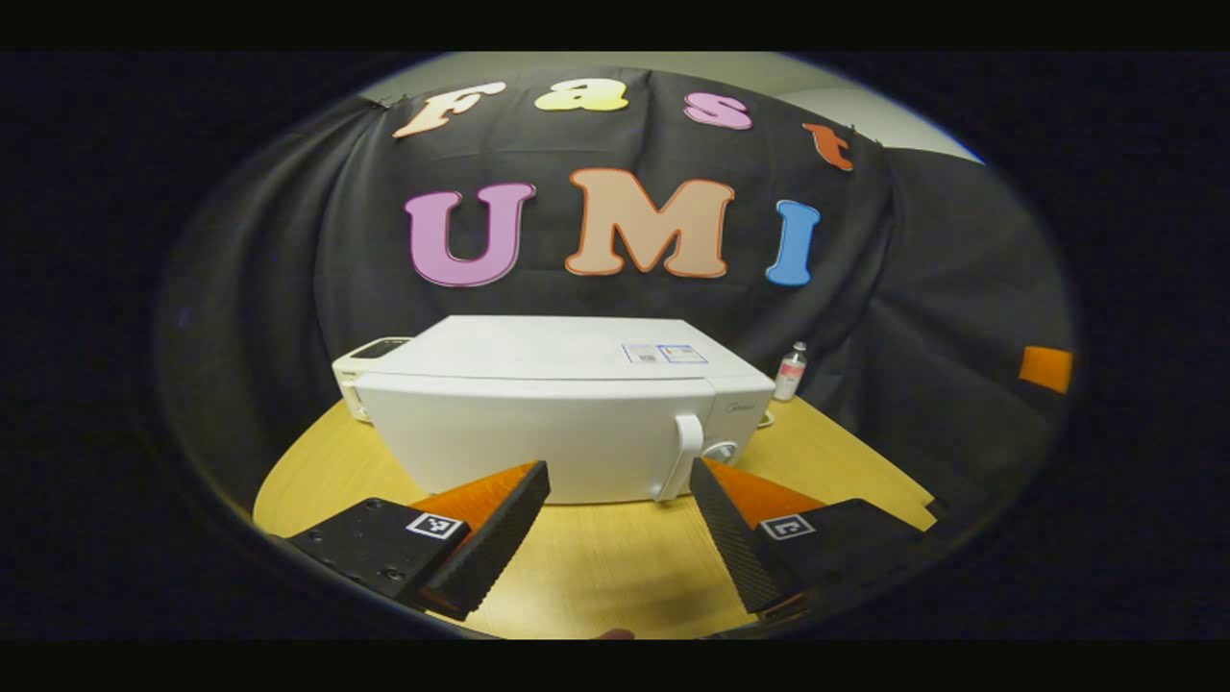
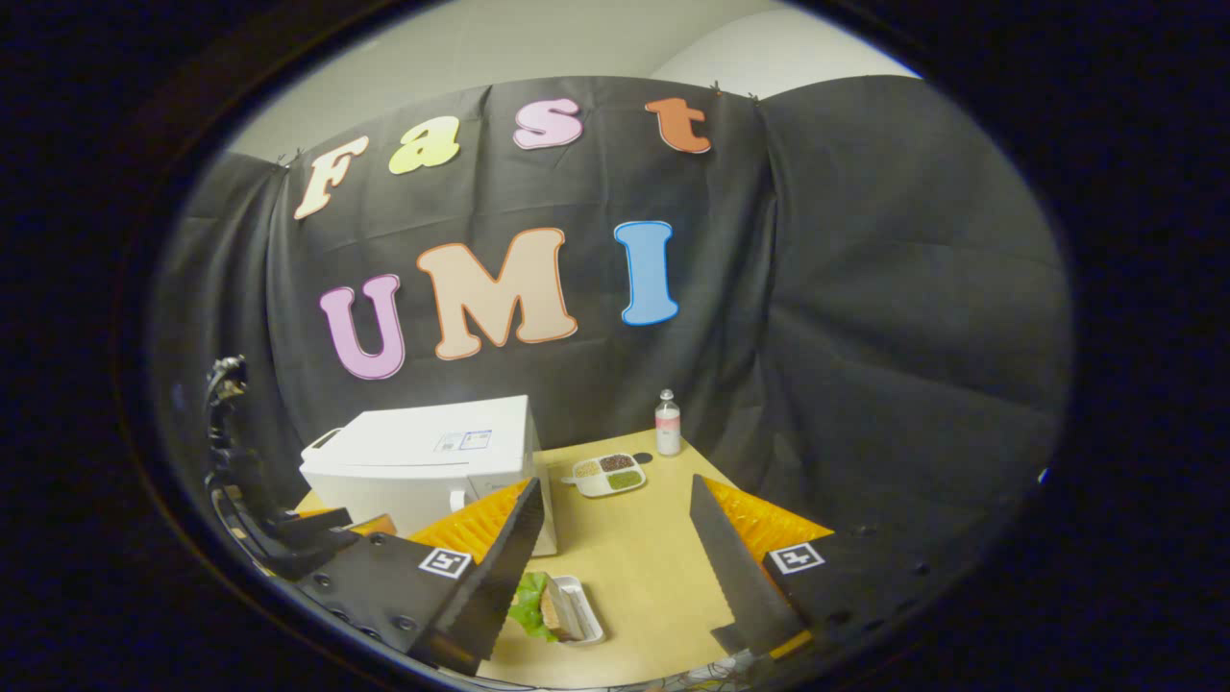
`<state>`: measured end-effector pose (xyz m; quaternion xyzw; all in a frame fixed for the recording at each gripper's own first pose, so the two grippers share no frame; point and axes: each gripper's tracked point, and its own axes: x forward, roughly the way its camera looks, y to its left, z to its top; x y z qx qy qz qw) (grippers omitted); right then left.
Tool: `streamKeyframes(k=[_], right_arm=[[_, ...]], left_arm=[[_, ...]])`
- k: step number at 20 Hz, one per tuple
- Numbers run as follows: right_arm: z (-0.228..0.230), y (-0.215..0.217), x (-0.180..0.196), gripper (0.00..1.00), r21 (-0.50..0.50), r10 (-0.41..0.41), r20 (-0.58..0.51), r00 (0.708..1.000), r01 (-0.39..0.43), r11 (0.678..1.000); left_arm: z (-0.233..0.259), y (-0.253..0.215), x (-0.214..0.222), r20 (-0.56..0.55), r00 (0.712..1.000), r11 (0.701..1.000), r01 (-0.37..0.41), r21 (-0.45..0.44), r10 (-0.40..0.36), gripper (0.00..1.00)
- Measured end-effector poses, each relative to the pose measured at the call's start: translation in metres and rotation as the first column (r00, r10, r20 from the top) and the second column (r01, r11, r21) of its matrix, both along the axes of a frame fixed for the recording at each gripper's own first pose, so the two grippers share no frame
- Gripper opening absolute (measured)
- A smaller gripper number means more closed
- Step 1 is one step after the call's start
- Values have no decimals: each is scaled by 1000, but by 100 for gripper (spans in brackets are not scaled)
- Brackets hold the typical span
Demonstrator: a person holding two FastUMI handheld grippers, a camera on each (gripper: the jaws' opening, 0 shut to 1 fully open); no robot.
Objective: Open the microwave oven with the left hand, put the food in, and close the microwave oven.
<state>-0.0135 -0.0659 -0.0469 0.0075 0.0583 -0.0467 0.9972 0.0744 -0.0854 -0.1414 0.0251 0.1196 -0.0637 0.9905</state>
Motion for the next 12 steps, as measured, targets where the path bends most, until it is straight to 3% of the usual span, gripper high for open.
streamKeyframes(k=[2, 6, 11, 12], right_arm=[[-4, -6, 0, 96, 12, -12, -10, 1000, 12, 1000], [-4, -20, -1, 92, 58, -53, -11, 999, 54, 997], [-6, -39, -6, 92, 70, -93, -11, 996, 94, 993], [-5, -43, -6, 96, 60, -102, -8, 995, 103, 993]], left_arm=[[-25, -16, 8, -58, 998, 999, 37, -17, -38, 97], [-64, -37, 25, -154, 985, 996, 78, -42, -83, 97], [-93, -39, 50, -232, 972, 998, 29, -51, -40, 95], [-99, -39, 57, -238, 971, 999, 18, -48, -29, 92]])
